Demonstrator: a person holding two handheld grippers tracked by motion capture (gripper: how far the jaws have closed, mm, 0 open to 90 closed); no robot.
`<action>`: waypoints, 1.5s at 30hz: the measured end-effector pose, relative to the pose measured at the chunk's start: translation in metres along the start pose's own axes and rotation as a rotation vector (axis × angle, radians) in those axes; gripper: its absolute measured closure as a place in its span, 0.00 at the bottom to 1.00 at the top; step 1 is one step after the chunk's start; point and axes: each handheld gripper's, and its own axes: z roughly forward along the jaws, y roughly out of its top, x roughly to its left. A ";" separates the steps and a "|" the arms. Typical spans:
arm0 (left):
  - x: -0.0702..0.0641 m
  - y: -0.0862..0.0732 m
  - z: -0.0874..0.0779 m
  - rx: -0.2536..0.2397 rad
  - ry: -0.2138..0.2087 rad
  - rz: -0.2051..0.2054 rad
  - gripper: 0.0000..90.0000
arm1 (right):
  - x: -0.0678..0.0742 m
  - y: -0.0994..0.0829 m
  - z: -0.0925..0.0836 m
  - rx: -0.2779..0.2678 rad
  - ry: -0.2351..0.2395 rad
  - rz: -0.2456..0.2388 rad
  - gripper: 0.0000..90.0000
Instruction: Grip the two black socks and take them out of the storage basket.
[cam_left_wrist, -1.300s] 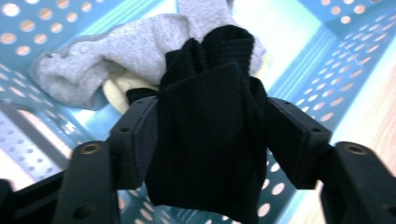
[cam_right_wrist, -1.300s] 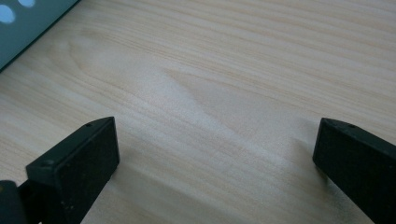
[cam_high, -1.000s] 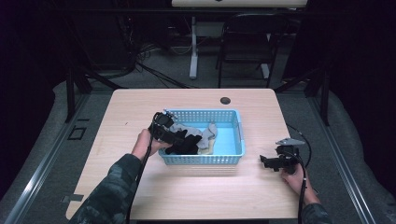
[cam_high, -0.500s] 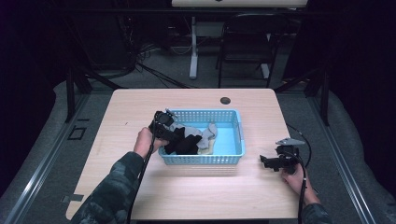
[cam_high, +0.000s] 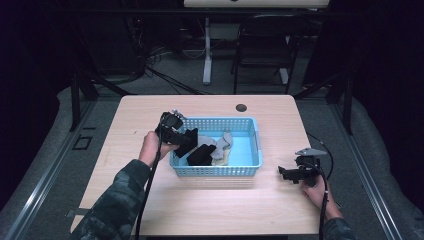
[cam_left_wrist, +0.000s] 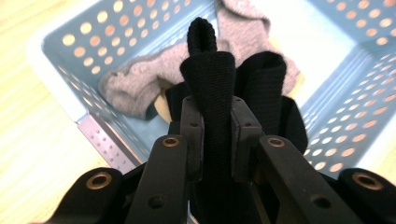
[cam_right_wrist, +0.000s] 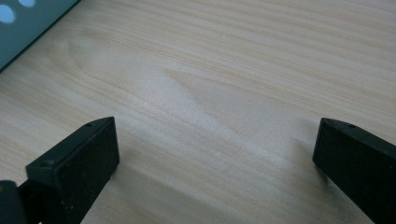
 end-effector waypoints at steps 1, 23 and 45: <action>-0.001 0.002 -0.003 -0.008 -0.004 0.002 0.88 | 0.000 0.000 0.000 0.000 0.000 0.000 0.00; -0.009 0.024 -0.043 -0.072 -0.006 0.058 0.88 | 0.000 0.000 0.000 0.000 0.001 0.000 0.00; 0.034 -0.011 -0.114 -0.187 0.103 -0.043 0.88 | 0.000 0.000 0.000 -0.002 0.000 0.001 0.00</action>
